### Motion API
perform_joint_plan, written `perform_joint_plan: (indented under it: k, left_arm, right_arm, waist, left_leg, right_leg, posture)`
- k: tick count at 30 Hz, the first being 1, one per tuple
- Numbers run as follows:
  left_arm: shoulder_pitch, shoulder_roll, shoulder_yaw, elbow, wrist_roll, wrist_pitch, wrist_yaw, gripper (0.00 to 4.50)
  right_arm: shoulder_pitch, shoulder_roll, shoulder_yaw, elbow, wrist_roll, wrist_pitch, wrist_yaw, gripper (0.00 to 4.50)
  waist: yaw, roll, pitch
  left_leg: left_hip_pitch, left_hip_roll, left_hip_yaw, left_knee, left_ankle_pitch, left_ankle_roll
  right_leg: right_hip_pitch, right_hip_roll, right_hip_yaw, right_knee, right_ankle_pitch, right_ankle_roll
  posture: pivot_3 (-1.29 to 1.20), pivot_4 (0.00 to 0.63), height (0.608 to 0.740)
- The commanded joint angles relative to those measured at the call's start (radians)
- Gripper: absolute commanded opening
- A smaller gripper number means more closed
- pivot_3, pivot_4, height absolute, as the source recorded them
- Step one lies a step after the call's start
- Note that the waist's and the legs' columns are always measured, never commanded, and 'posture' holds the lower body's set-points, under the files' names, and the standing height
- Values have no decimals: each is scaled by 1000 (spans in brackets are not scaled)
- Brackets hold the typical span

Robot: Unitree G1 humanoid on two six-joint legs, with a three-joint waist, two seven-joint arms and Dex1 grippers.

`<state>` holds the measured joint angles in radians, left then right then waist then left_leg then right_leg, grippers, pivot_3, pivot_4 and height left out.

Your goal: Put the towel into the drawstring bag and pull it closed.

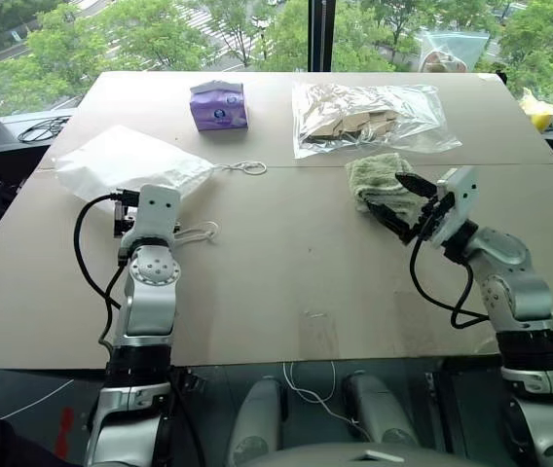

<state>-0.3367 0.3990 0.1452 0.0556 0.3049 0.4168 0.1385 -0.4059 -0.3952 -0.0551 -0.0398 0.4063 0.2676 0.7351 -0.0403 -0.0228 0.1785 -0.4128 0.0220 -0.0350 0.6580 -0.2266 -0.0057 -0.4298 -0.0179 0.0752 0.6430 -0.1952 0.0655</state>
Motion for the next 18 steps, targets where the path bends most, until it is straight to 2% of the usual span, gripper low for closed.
perform_joint_plan:
  k: [1,6,7,8,11,13,14,16,18]
  left_arm:
    - [-21,34,-3,41,18,-44,4,3040]
    - [-67,68,-8,147,21,-105,13,3040]
    - [-74,72,-9,163,20,-118,16,2561]
    - [-81,77,-11,179,18,-134,14,2331]
    - [-97,82,-14,211,13,-164,11,1133]
    - [-102,82,-13,221,13,-176,12,359]
    - [-104,82,-11,226,11,-182,13,38]
    - [-110,79,-6,228,6,-191,18,38]
    - [-120,70,5,228,-11,-201,21,38]
  right_arm:
    - [0,-16,-20,-35,13,-2,4,4500]
    - [1,-20,-20,-32,4,-13,3,4500]
    - [2,-21,-18,-32,-1,-16,1,4500]
    - [5,-22,-17,-33,-4,-19,0,4500]
    - [13,-24,-25,-40,-9,-21,-11,4500]
    - [16,-27,-32,-37,-28,-24,-39,4500]
    - [5,-31,-33,-13,-83,-30,-102,4500]
    - [-26,-45,-26,45,-232,-8,-278,4500]
    - [-43,-51,-31,60,-251,25,-312,4500]
  waist:
    - [0,0,0]
    - [1,0,0]
    - [1,0,0]
    - [2,0,0]
    - [2,0,0]
    - [2,0,0]
    - [2,0,0]
    - [2,0,0]
    - [2,0,0]
  left_leg:
    - [0,0,0,0,0,0]
    - [-1,0,0,0,0,0]
    - [-1,0,0,0,0,0]
    - [-1,0,0,0,0,0]
    - [-1,0,0,0,0,0]
    - [-1,0,0,0,0,0]
    - [-1,0,0,0,0,0]
    - [-1,0,0,0,0,0]
    - [-1,0,1,0,0,0]
  right_leg:
    - [0,0,0,0,0,0]
    - [0,0,-1,0,0,0]
    - [0,0,-1,0,0,0]
    - [0,0,-1,0,0,0]
    - [0,0,-1,0,0,0]
    - [0,0,-1,0,0,0]
    - [0,0,-1,0,0,0]
    - [0,0,-1,0,0,0]
    - [0,-1,0,0,0,0]
  posture:
    - [0,150,740]
    - [0,150,740]
    - [0,150,740]
    - [0,150,740]
    - [0,150,740]
    - [0,150,740]
    - [0,150,740]
    - [0,150,740]
    - [0,150,740]
